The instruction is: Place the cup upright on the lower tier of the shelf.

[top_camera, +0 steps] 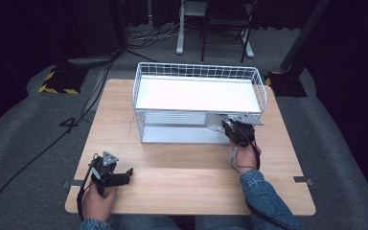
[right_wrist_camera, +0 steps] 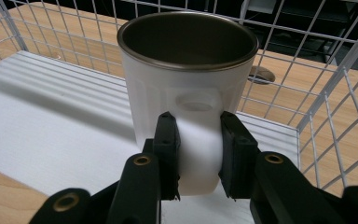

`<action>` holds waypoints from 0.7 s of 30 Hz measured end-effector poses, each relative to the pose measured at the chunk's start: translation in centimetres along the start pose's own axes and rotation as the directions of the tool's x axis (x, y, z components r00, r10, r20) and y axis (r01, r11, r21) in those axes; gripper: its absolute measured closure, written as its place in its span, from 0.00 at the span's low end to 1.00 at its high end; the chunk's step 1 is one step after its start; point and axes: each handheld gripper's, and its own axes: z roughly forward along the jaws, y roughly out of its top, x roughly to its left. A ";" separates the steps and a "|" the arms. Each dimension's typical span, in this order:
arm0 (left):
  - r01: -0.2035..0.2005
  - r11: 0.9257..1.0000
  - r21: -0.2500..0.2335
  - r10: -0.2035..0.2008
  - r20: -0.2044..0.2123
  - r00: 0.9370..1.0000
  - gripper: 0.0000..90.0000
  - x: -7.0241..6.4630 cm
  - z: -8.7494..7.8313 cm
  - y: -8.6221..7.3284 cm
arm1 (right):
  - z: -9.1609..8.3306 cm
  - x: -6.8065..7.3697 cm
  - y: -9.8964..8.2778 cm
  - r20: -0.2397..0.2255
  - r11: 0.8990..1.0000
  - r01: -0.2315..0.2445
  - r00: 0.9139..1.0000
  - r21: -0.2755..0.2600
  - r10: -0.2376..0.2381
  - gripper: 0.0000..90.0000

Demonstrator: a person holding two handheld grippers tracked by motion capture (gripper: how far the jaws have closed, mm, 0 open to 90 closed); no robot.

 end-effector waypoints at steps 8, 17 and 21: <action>0.000 1.000 0.000 0.000 0.000 1.000 0.13 0.0 0.0 0.0 | 0.0 -0.1 -0.4 -0.013 1.000 0.008 1.000 0.007 -0.008 0.73; 0.000 1.000 0.000 0.000 0.000 1.000 0.13 0.0 0.0 0.0 | -0.1 -0.2 -0.1 -0.025 1.000 0.006 1.000 0.007 -0.006 0.60; 0.000 1.000 0.000 0.000 0.000 1.000 0.13 0.0 0.0 0.0 | -0.5 -0.3 0.1 -0.027 1.000 -0.006 1.000 0.006 0.006 0.55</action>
